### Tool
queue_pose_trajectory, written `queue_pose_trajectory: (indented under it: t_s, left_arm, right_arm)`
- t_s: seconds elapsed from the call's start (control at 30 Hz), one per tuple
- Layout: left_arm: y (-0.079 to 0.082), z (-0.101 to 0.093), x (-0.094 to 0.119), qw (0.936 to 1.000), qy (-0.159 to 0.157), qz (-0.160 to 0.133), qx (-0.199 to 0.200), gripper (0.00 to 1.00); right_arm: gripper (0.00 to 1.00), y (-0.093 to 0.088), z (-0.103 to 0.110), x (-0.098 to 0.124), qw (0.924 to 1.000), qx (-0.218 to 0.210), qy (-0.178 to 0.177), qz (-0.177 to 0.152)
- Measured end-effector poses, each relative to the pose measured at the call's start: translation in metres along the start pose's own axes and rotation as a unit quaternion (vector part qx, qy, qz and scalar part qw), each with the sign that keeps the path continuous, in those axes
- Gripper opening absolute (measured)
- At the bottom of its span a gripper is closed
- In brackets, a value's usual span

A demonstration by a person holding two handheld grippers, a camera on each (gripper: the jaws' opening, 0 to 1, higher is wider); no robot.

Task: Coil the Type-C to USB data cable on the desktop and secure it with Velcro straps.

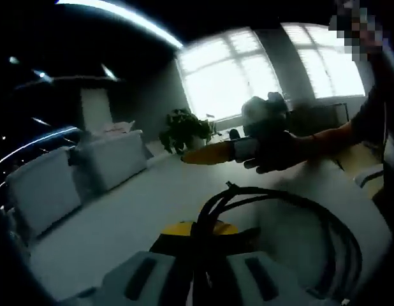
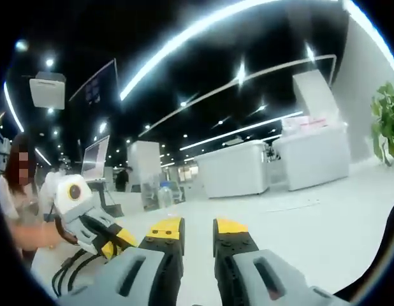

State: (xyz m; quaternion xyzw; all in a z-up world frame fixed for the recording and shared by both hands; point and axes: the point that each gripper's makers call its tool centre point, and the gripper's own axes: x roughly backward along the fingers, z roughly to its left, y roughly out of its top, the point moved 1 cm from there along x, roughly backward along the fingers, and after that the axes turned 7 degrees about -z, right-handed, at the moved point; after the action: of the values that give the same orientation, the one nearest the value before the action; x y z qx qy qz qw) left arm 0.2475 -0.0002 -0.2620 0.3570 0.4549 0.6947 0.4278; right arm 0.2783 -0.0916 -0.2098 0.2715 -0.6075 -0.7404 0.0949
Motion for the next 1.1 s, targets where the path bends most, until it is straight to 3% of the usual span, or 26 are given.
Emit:
queue_pose_trajectory:
  t_s: [0.1,0.2,0.3,0.43,0.53,0.8,1.1]
  left_arm:
    - [-0.004,0.004,-0.002,0.9999,0.01,0.005,0.009,0.08]
    - [-0.005,0.008,-0.001,0.9996,0.022,0.017,-0.012,0.08]
    - [-0.004,0.008,-0.001,0.9994,0.021,0.018,-0.023,0.1]
    - [-0.004,0.008,0.001,0.9991,0.021,0.022,-0.029,0.19]
    - [-0.003,0.008,0.003,0.9992,0.019,0.02,-0.03,0.2]
    - [-0.003,0.008,0.008,0.9965,0.014,0.034,-0.075,0.25]
    - [0.008,0.013,0.016,0.9966,0.023,0.013,-0.079,0.28]
  right_arm:
    - [0.17,-0.001,0.003,0.0,1.0,0.0,0.006,0.0]
    - [0.17,-0.003,0.007,0.0,0.9999,0.005,0.013,0.005]
    - [0.17,-0.005,0.009,0.0,0.9998,0.002,0.017,0.008]
    - [0.17,-0.007,0.01,0.001,0.9997,-0.011,0.02,0.011]
    - [0.17,-0.008,0.012,0.001,0.9996,-0.014,0.022,0.013]
    - [0.17,-0.008,0.017,0.002,0.9994,-0.009,0.031,0.015]
    - [0.17,-0.007,0.02,0.001,0.9991,-0.008,0.039,0.013]
